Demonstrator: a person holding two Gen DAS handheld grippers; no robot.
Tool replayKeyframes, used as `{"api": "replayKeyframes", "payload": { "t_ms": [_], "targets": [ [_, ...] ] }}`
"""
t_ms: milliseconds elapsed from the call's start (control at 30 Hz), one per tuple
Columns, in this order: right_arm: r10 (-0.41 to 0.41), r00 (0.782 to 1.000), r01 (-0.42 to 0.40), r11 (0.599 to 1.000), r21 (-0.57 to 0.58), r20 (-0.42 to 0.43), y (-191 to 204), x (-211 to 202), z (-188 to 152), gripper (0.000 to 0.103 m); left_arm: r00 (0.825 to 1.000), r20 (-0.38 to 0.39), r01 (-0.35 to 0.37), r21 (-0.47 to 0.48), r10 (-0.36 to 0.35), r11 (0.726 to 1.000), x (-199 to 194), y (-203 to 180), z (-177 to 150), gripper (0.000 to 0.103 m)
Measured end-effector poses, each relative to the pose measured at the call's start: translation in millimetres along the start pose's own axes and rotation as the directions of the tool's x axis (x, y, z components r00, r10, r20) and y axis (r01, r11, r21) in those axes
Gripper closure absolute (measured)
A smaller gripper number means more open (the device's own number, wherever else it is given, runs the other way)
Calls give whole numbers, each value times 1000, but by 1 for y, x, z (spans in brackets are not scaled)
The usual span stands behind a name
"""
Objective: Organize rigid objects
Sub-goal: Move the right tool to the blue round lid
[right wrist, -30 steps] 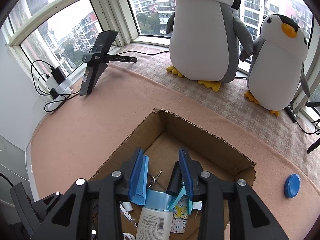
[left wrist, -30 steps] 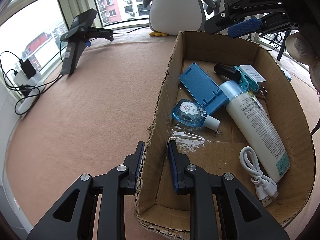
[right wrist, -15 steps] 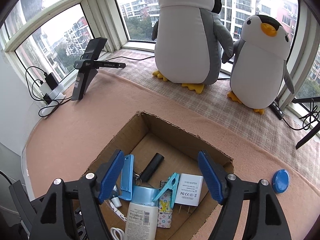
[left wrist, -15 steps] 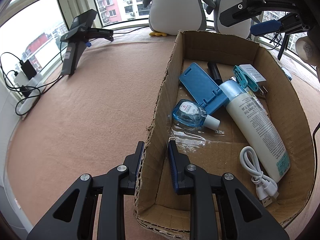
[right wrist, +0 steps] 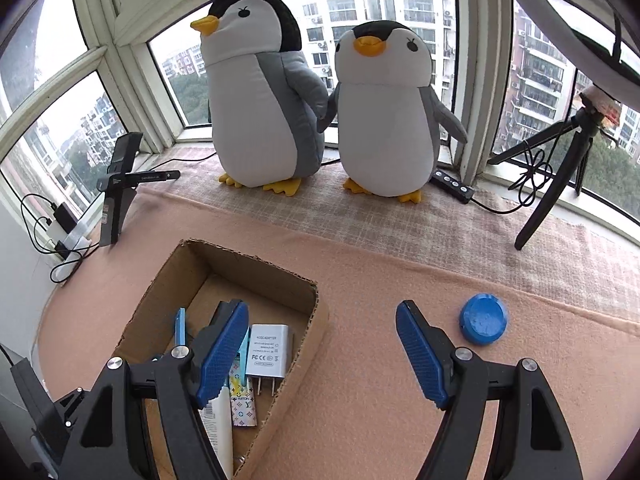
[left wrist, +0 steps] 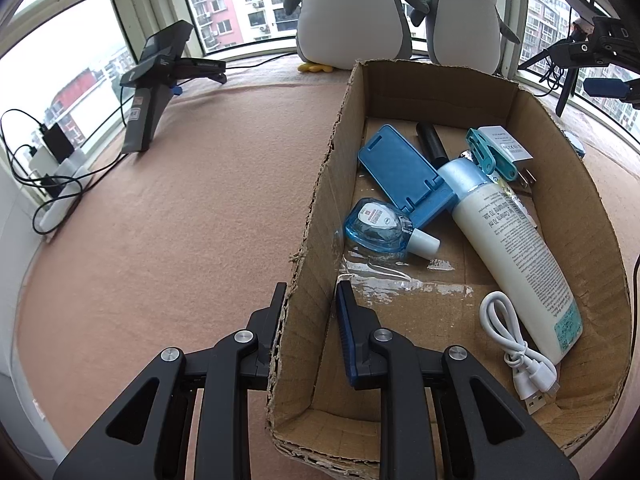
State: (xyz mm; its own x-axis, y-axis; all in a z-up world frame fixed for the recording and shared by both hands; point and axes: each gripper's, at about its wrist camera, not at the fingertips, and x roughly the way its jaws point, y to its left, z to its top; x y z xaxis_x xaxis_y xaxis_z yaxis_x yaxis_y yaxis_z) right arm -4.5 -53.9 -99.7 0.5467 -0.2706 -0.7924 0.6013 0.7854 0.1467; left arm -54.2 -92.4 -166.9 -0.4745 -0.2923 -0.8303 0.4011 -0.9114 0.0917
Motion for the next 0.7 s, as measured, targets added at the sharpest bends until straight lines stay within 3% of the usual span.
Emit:
{"api": "replayKeyframes", "payload": {
  "t_ms": [233,467,700],
  "targets": [
    [-157,987,160,970,180,-33,-75,0,-4,30,1000,0,-3,1,3,1000,0,0,1,83],
    [-148,980,184,933,311,-135,-127,27,-9,31,1000,-1,-3,-2,3,1000,0,0,1,83],
    [-149,966,212,925,314,-212,-138,60,-8,34,1000,-1,-4,-2,4,1000,0,0,1,83]
  ]
}}
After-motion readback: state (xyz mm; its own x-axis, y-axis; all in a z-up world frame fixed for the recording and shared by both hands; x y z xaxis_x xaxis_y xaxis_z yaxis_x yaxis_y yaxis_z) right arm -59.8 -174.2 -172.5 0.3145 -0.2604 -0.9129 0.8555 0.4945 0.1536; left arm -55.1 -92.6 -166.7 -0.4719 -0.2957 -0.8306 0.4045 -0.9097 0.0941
